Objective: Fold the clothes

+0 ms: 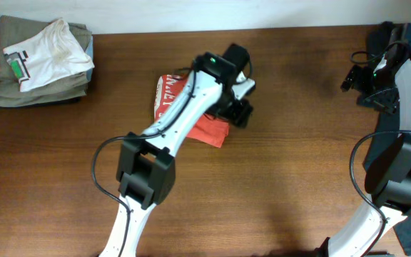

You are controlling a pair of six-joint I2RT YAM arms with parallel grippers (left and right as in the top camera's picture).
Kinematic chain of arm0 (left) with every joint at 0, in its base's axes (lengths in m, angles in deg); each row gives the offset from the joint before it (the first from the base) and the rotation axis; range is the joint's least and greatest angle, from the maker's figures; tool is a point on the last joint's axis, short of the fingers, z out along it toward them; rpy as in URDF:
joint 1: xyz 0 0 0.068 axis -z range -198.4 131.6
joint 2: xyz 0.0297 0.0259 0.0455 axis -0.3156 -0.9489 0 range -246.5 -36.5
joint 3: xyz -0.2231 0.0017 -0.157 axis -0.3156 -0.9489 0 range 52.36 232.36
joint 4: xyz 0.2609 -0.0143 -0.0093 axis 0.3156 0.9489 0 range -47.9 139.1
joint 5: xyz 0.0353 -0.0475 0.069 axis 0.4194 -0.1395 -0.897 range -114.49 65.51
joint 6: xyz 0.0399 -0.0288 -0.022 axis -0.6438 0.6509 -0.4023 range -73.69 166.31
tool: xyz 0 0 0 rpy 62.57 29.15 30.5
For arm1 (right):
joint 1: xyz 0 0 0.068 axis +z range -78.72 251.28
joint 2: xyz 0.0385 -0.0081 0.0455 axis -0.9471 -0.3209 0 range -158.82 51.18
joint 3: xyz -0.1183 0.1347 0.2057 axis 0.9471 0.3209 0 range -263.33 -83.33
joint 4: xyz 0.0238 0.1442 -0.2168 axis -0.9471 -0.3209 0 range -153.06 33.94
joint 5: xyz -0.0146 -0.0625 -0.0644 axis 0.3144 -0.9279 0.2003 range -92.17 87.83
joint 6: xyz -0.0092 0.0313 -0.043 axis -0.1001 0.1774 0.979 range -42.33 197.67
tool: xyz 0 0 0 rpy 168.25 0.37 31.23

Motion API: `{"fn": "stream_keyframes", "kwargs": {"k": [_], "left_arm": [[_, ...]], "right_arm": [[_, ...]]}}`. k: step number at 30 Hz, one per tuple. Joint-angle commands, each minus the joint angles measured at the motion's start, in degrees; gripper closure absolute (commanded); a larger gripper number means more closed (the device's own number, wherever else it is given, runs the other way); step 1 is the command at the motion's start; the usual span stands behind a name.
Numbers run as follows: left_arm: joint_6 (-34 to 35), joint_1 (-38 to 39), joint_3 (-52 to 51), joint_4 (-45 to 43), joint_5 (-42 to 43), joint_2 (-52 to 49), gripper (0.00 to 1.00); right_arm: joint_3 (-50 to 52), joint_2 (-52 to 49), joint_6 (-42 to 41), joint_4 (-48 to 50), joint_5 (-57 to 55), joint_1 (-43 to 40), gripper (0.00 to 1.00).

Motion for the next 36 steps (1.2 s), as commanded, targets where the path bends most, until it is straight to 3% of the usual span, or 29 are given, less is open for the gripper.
{"fn": "stream_keyframes", "kwargs": {"k": [1,9,15,25,32,36], "left_arm": [[4.0,-7.67,4.92,1.81,-2.67,4.07,0.22],[11.3,-20.37,2.51,1.14,-0.37,0.52,0.22],[12.72,-21.64,2.47,-3.8,8.9,-2.91,0.22],[17.09,-21.59,2.45,-3.74,8.96,-8.24,0.23],[17.11,-21.59,2.45,-5.66,9.66,-8.26,0.39],[17.09,-21.49,2.45,-8.31,12.09,-8.26,0.79]], "right_arm": [[-0.35,0.48,-0.28,-0.02,-0.87,0.04,0.01],[-0.35,0.48,-0.26,-0.02,-0.87,0.04,0.01],[-0.35,0.48,-0.26,-0.02,-0.87,0.02,0.01],[-0.35,0.48,-0.28,-0.02,-0.87,0.02,0.01],[-0.35,0.48,-0.26,-0.02,-0.87,0.02,0.01],[-0.35,0.48,-0.28,-0.02,-0.87,0.02,0.02]]}}
